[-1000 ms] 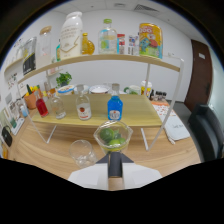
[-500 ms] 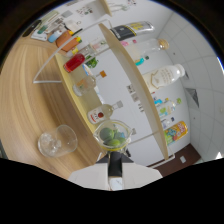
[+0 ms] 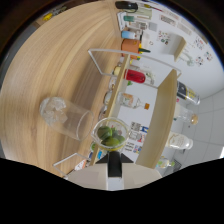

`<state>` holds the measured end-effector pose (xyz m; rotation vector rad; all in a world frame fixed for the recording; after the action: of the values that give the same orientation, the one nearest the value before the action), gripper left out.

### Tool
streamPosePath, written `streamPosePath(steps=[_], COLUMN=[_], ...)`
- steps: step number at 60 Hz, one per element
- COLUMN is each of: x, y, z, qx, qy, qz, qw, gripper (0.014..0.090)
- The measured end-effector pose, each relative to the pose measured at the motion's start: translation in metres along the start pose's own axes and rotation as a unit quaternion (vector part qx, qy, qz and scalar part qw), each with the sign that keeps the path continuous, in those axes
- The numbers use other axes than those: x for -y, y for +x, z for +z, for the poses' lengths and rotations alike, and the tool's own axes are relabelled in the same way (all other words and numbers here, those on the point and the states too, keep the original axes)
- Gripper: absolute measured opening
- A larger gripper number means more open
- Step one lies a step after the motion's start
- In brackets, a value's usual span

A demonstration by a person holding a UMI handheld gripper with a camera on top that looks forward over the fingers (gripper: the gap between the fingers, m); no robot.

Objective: Make me a cup of Mojito.

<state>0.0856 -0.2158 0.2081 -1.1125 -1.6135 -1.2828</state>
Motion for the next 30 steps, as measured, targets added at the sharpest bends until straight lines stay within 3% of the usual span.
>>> streamPosePath(steps=[16, 30], x=[-0.007, -0.041], y=[0.000, 0.025], z=[-0.003, -0.016], qx=[-0.001, -0.011], qy=[-0.004, -0.032], qz=[0.032, 0.250], qw=[0.999, 0.968], gripper=[0.0158, 0.0158])
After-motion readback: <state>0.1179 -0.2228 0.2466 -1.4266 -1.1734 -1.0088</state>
